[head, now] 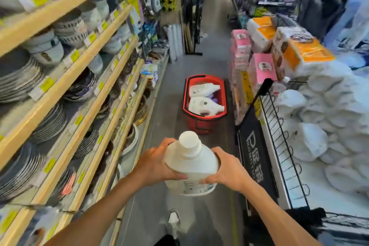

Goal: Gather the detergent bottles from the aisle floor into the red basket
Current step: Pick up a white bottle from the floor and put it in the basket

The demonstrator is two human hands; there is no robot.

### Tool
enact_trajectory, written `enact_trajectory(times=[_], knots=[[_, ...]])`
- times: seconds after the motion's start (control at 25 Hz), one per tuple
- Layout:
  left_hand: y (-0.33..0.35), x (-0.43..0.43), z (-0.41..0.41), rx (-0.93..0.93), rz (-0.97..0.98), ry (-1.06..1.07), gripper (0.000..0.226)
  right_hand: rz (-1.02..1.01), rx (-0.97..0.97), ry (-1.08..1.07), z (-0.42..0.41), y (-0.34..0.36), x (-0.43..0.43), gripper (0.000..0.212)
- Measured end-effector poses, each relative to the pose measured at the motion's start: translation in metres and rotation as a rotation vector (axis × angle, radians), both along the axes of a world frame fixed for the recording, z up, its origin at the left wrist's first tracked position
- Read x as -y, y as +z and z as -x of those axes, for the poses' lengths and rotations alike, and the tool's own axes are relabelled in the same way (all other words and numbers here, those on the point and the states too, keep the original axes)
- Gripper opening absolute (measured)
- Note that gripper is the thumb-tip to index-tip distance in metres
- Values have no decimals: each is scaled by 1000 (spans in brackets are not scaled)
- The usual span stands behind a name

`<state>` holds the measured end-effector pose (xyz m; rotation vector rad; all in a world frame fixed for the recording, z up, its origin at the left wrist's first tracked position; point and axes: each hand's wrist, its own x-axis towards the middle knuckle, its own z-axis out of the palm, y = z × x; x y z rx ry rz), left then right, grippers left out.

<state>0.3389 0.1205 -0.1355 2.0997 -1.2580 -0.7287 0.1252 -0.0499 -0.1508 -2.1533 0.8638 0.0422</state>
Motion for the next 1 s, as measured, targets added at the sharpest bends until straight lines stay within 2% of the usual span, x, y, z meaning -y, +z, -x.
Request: enact_trajectory(times=[0.24,0.56,1.0], knots=[[-17,86,-124,-35,-2,-44,94,-15,-37,-43,-118,-12,78,83],[-4,201,-267,-3,2,-112,94,-60,6,-97,-251,-13,180,90],[-22,381,-462,-11,-115,-169,98,-61,53,-164,-439,-52,338,93]])
